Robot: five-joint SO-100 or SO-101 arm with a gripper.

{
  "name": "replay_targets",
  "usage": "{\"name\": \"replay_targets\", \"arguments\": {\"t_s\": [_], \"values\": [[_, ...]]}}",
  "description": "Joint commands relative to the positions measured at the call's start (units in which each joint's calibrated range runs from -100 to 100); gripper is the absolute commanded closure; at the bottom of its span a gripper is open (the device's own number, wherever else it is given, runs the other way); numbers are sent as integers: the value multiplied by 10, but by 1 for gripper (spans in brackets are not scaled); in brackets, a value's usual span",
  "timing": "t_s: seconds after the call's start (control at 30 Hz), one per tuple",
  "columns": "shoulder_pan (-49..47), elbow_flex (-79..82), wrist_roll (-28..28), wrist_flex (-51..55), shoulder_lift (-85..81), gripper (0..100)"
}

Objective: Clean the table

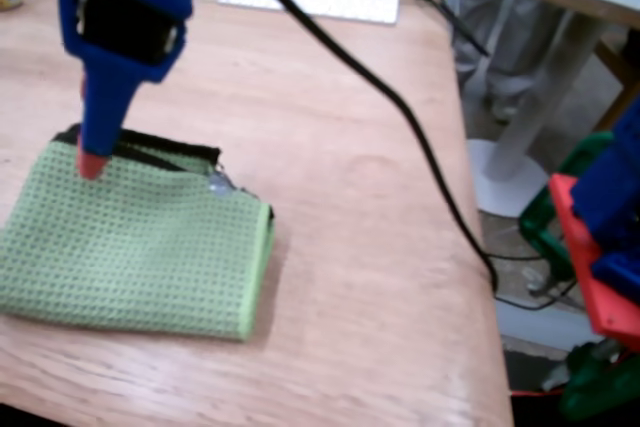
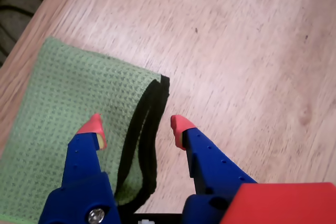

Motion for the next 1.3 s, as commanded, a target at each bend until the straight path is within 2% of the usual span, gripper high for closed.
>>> {"name": "replay_targets", "arguments": {"t_s": [0.0, 0.1, 0.23, 0.3, 0.43, 0.5, 0.6, 0.63, 0.8, 0.87, 0.9, 0.93, 1.03, 1.17, 1.27], "values": [[2, -23, 3, 1, 5, 67], [9, -23, 11, 1, 5, 61], [24, -23, 12, 0, 45, 61], [61, -24, 12, -3, 71, 61], [63, -31, 12, -11, 120, 62], [61, -28, 12, -11, 120, 68], [56, -33, 13, -11, 120, 97], [56, -32, 17, -11, 120, 100], [66, -24, 32, 1, 107, 99], [65, -16, 30, 1, 33, 99], [58, 18, 30, 1, -13, 99], [46, 165, 29, 1, -133, 99], [31, 462, 30, -11, -360, 99], [-128, 764, 18, -12, -613, 99], [-226, 862, -17, -12, -683, 99]]}}
